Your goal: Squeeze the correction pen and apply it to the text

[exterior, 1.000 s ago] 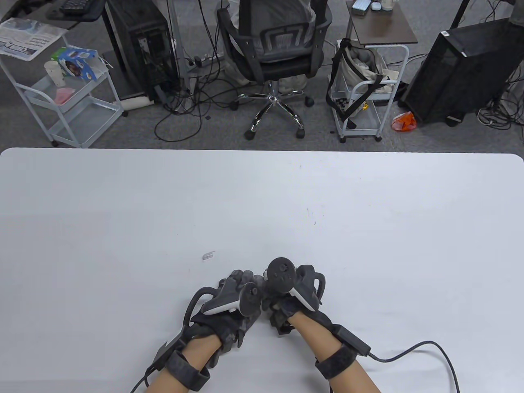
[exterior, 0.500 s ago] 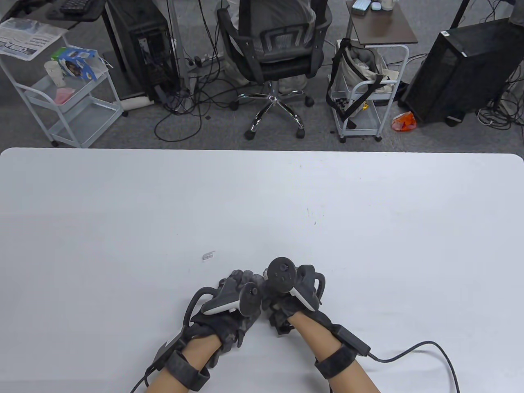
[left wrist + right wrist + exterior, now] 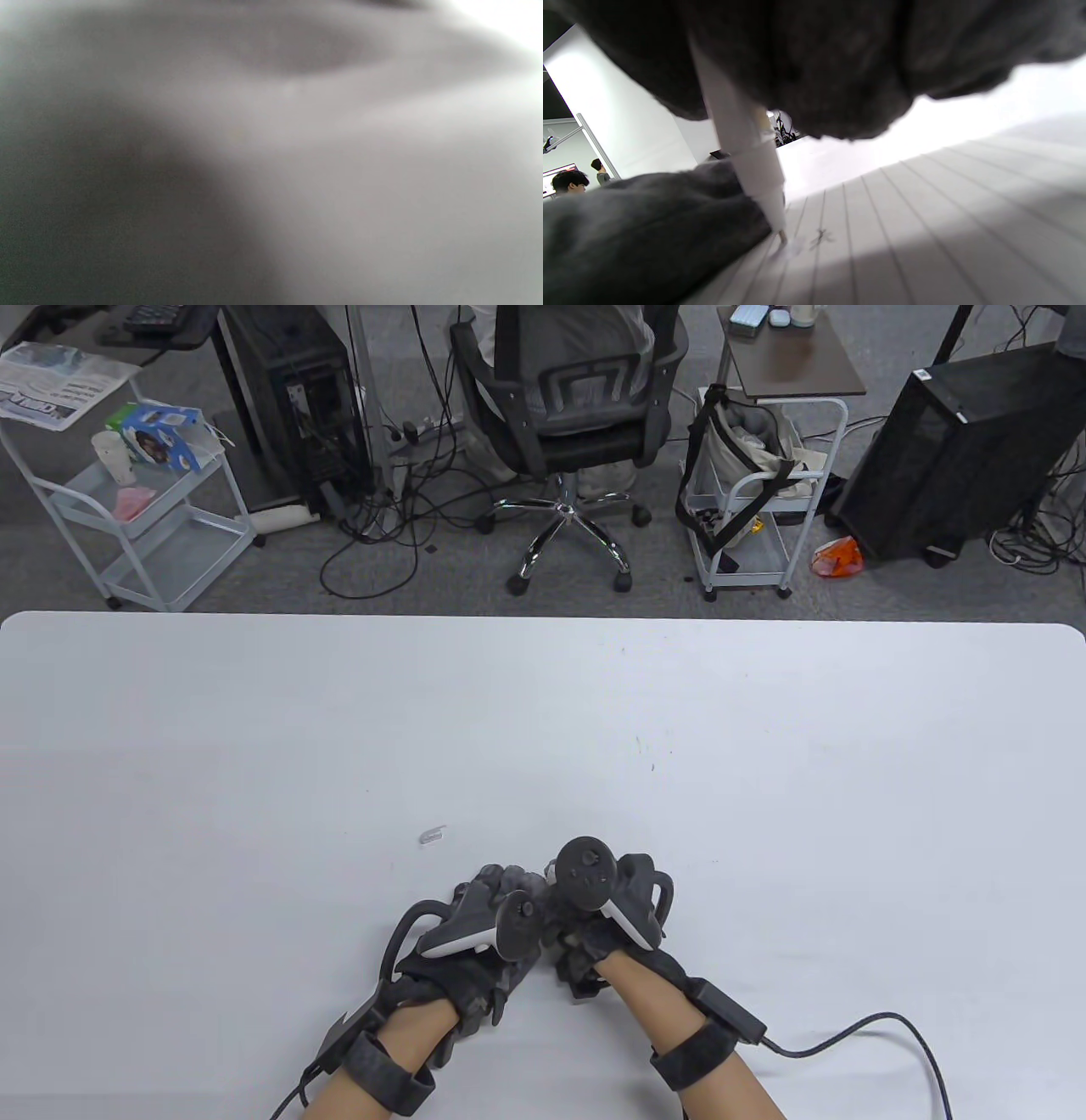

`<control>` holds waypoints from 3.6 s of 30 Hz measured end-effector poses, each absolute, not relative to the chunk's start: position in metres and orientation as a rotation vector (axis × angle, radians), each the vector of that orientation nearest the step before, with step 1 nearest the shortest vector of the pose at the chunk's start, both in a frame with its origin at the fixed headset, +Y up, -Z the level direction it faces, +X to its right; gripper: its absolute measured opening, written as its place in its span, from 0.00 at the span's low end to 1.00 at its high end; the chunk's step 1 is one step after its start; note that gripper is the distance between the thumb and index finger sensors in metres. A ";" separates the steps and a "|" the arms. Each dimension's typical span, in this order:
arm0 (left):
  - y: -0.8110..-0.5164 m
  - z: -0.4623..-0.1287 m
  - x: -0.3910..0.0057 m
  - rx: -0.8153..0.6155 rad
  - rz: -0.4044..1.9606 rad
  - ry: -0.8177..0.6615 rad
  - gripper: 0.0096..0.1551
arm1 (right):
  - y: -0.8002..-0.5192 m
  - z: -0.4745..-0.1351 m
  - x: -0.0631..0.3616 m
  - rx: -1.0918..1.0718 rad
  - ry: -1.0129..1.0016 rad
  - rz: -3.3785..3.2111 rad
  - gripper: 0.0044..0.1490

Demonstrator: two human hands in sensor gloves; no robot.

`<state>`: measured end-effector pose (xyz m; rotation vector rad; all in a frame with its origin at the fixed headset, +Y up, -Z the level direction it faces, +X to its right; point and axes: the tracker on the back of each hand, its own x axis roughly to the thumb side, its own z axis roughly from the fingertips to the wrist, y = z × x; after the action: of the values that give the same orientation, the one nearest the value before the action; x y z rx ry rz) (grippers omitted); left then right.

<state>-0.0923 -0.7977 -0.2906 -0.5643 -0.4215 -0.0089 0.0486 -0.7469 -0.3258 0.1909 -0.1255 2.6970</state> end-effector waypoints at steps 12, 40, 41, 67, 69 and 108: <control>-0.798 -0.291 -0.092 -0.565 -0.009 -0.422 0.43 | -0.745 -0.326 0.051 0.221 -0.101 2.713 0.21; -0.798 -0.291 -0.092 -0.567 -0.009 -0.422 0.44 | -0.747 -0.324 0.047 0.212 -0.137 2.702 0.21; -0.798 -0.291 -0.092 -0.567 -0.010 -0.422 0.43 | -0.747 -0.324 0.047 0.213 -0.135 2.704 0.21; -0.799 -0.291 -0.092 -0.567 -0.009 -0.422 0.44 | -0.746 -0.328 0.055 0.193 -0.109 2.725 0.22; -0.798 -0.291 -0.092 -0.567 -0.008 -0.423 0.44 | -0.745 -0.328 0.054 0.186 -0.124 2.724 0.21; -0.799 -0.291 -0.092 -0.568 -0.010 -0.423 0.44 | -0.746 -0.328 0.055 0.215 -0.096 2.716 0.21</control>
<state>-0.0923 -0.7987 -0.2908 -0.5680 -0.4229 -0.0103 0.0548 -0.7460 -0.3282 0.2149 -0.0961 2.7157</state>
